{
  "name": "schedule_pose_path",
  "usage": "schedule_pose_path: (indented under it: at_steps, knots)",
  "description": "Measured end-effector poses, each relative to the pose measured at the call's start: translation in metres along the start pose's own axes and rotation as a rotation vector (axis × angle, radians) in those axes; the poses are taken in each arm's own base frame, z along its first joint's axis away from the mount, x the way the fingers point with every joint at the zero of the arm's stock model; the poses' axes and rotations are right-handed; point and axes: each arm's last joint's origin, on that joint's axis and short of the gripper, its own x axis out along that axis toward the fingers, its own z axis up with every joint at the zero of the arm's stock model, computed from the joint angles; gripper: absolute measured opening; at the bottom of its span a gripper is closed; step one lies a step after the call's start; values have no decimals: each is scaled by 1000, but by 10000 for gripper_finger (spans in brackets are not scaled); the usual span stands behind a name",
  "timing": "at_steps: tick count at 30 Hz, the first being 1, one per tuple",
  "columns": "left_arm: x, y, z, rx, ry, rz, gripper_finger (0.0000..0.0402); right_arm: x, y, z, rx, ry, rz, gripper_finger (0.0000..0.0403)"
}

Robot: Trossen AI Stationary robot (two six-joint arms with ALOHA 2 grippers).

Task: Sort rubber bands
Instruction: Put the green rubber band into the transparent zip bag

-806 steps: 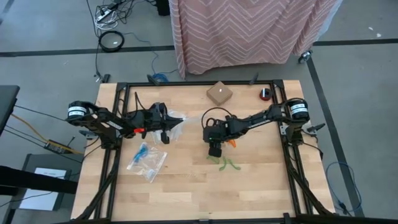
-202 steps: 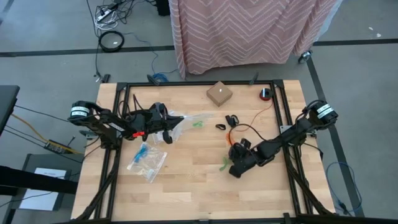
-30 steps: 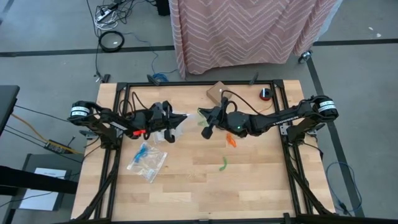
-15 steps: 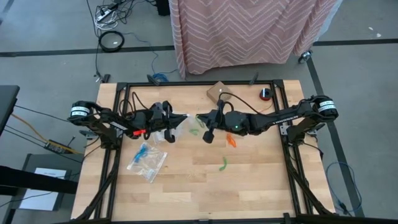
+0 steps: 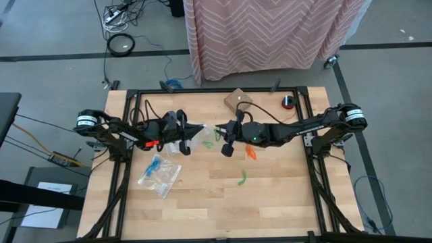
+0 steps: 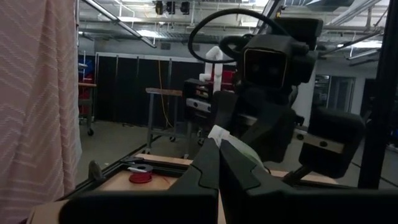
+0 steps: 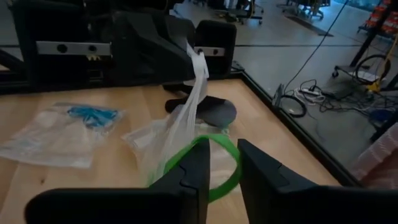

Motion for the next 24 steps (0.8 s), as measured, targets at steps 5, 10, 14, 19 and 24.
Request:
schedule_pose_path:
  at_steps: [5, 10, 14, 19, 24]
  knots:
    - [0, 0, -1, 27, 7, 1, 4, -2, 0, 0, -11, 18, 50, 98]
    - [0, 1, -2, 38, 22, 23, 4, -4, 0, 0, -18, 29, 53, 119]
    - [0, 1, -4, 55, 37, 28, 4, -7, -3, 3, -16, 16, 51, 128]
    - [0, 2, -4, 56, 45, 50, 4, -7, -7, 4, -12, 18, 40, 136]
    - [1, 2, -4, 56, 42, 50, 4, -3, -12, 2, 25, 34, 39, 139]
